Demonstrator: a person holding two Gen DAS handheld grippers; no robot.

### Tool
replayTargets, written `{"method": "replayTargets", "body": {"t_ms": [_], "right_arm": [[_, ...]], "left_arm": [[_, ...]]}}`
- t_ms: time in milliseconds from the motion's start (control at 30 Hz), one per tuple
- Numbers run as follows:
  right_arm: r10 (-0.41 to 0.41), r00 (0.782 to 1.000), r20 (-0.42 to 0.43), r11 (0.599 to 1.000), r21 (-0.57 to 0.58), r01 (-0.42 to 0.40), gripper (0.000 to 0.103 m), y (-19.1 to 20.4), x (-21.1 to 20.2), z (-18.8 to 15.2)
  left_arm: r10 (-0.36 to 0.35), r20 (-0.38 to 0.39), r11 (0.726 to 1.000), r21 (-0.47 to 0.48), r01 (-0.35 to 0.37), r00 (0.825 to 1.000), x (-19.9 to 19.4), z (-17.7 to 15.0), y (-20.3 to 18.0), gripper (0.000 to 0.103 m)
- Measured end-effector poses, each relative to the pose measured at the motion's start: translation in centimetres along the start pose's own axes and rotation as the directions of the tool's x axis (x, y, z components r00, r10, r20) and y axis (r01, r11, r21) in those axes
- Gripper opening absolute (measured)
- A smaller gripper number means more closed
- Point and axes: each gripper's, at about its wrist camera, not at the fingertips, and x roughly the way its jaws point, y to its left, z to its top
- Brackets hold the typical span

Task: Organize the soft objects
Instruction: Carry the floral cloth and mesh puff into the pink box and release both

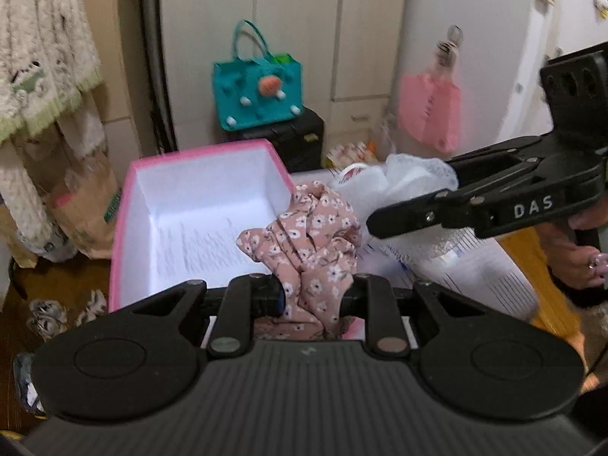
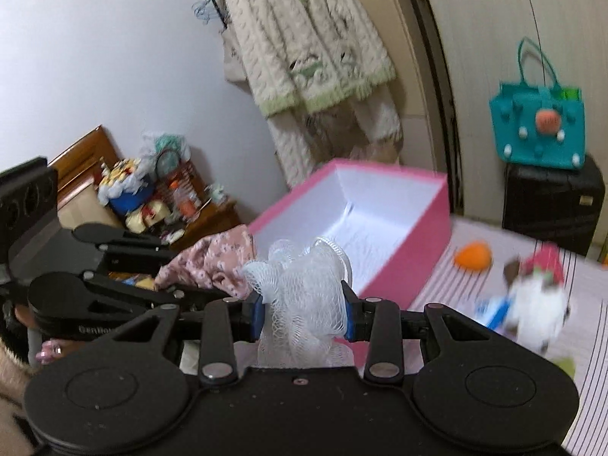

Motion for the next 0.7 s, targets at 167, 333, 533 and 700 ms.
{"method": "replayTargets", "body": {"t_ms": [167,333,533,700], "right_arm": [[-0.063,0.996,0.059,0.998,0.001,0.063,0.043,-2.6,2.3,3.3],[-0.104,0.994,0.035,0.992,-0.067,0.107,0.043,-4.4,5.8,5.7],[-0.137,0.987,-0.087,0.976,-0.183,0.119,0.044,-4.9,11.3,7.8],[-0.181,0.966,-0.187,0.936,-0.334,0.111,0.044,-5.5,15.4,9.1]], "left_arm": [[0.062,0.007,0.997,-0.039,-0.061,0.998,3.7,2.6,2.5,0.020],[0.088,-0.046,0.993,-0.074,-0.091,0.995,7.7,5.5,5.4,0.020],[0.125,-0.125,0.982,-0.124,-0.140,0.984,13.2,7.4,8.9,0.021],[0.137,-0.181,0.976,-0.146,-0.165,0.974,17.1,7.6,10.4,0.021]]}}
